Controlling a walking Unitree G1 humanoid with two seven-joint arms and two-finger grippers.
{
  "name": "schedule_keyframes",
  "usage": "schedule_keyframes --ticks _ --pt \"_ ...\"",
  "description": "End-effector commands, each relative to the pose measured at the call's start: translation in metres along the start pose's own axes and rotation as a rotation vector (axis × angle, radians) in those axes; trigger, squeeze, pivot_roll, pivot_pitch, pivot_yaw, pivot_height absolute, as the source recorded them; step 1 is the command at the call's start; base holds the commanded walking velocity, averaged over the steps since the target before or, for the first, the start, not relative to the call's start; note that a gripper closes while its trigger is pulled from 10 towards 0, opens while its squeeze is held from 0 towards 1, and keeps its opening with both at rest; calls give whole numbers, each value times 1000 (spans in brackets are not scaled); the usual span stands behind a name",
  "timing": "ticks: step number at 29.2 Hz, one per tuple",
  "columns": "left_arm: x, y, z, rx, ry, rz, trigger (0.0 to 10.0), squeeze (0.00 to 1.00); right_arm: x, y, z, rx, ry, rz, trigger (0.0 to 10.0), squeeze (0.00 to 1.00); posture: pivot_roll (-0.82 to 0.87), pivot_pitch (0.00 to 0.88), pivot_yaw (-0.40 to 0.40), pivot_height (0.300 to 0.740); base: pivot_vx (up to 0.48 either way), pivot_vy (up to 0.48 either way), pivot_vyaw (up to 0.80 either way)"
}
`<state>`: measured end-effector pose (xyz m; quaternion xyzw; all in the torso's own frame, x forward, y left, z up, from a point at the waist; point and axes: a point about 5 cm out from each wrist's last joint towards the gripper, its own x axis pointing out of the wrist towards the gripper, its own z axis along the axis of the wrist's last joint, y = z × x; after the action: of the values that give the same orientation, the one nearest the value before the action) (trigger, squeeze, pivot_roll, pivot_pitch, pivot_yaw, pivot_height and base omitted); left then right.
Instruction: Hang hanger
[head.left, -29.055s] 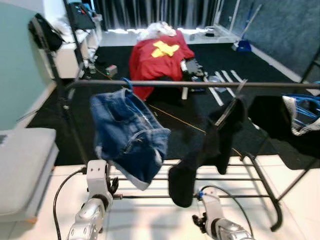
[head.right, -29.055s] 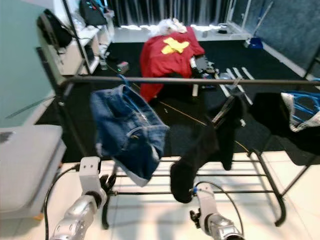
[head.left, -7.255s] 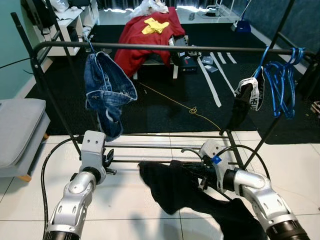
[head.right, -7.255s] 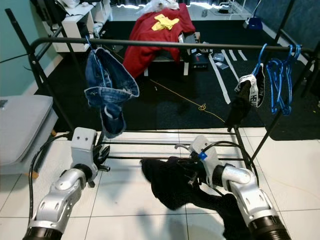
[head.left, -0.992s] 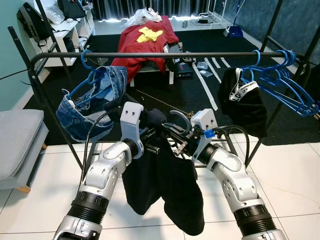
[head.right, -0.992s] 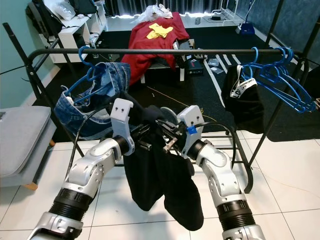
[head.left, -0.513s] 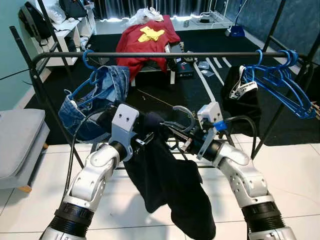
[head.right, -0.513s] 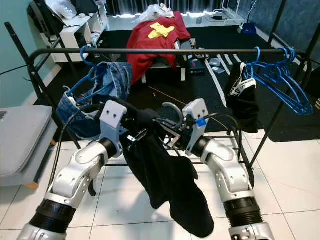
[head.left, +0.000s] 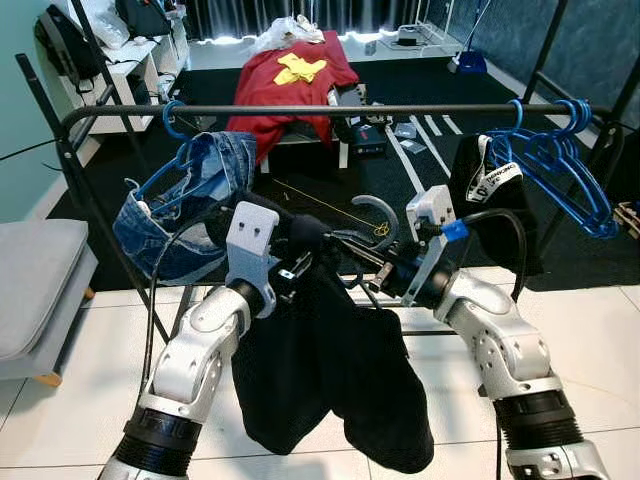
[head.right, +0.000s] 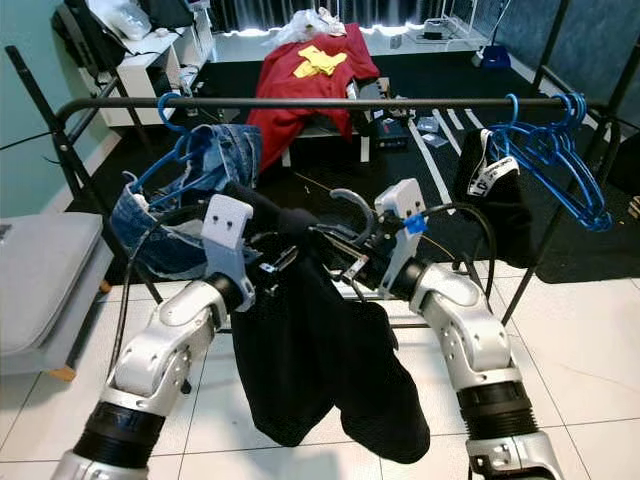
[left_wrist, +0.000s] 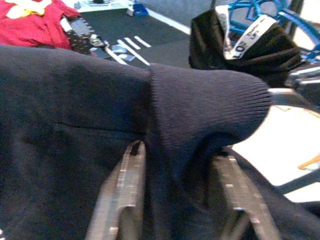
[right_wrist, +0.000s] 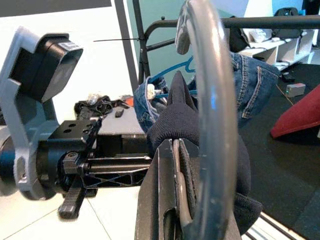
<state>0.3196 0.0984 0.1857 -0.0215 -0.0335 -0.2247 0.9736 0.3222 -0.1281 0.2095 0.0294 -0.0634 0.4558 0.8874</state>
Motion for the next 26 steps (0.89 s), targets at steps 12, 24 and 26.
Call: schedule_keyframes --ticks 12,24,26 --pt "-19 24 -7 -66 19 58 10000 0 -5 3 26 -3 -110 66 10000 0 47 43 51 740 0 0 0" --pt "-22 27 -5 -47 37 72 10000 0 -5 3 27 10 -115 63 10000 0 58 52 44 740 0 0 0" --pt "-22 26 -5 -47 36 72 10000 0 -5 3 27 12 -114 65 10000 0 57 53 42 740 0 0 0"
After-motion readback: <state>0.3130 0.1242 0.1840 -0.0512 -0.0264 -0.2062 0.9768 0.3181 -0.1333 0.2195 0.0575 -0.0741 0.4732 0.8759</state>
